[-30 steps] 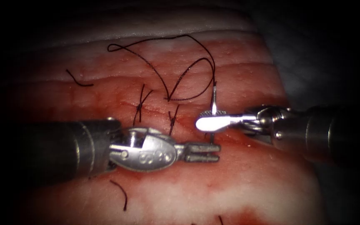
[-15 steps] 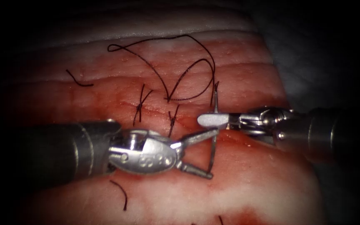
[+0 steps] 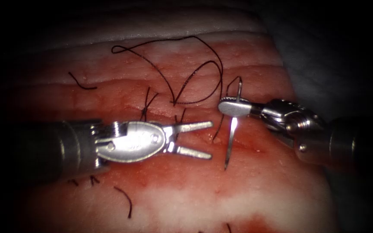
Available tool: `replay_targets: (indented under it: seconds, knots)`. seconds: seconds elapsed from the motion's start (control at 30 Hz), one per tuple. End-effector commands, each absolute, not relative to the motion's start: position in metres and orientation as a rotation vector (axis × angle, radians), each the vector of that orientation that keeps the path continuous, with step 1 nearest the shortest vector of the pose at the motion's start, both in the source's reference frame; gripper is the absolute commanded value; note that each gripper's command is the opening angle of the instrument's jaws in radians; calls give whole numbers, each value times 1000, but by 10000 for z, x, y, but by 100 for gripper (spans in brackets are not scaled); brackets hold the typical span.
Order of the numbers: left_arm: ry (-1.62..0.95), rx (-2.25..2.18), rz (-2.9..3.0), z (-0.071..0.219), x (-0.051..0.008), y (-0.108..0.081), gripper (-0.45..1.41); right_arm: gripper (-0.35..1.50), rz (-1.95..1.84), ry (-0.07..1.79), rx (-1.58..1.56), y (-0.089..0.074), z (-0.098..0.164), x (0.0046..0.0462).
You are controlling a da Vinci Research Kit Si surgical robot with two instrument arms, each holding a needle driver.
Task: Wound Closure
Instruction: Insert the left grasper into the wound.
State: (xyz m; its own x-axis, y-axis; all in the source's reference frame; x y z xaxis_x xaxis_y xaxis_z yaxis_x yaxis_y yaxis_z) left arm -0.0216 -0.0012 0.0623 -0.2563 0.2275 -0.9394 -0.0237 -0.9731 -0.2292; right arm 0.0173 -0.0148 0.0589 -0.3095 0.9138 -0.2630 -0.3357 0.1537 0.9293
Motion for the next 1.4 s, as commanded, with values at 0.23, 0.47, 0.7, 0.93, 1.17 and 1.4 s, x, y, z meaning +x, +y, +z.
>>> replay_targets:
  seconds: [0.23, 0.47, 0.7, 0.93, 1.17, 1.4]
  knots:
    - [-517, -1517, 2546, 691, -223, -15, -45, -35, 1366, 1363, 608, -149, 584, 179]
    - [-635, -1270, 2744, 746, -229, -16, -45, -35, 1283, 1384, 557, -156, 583, 181]
    - [-689, -1163, 2793, 764, -234, -13, -45, -35, 1244, 1397, 531, -158, 583, 182]
    - [-686, -1141, 2795, 775, -246, -3, -45, -35, 1205, 1411, 495, -163, 585, 187]
    - [-681, -1125, 2801, 786, -254, 1, -45, -35, 1152, 1437, 430, -161, 592, 187]
    - [-773, -967, 2905, 805, -248, -14, -45, -35, 1060, 1487, 277, -141, 606, 182]
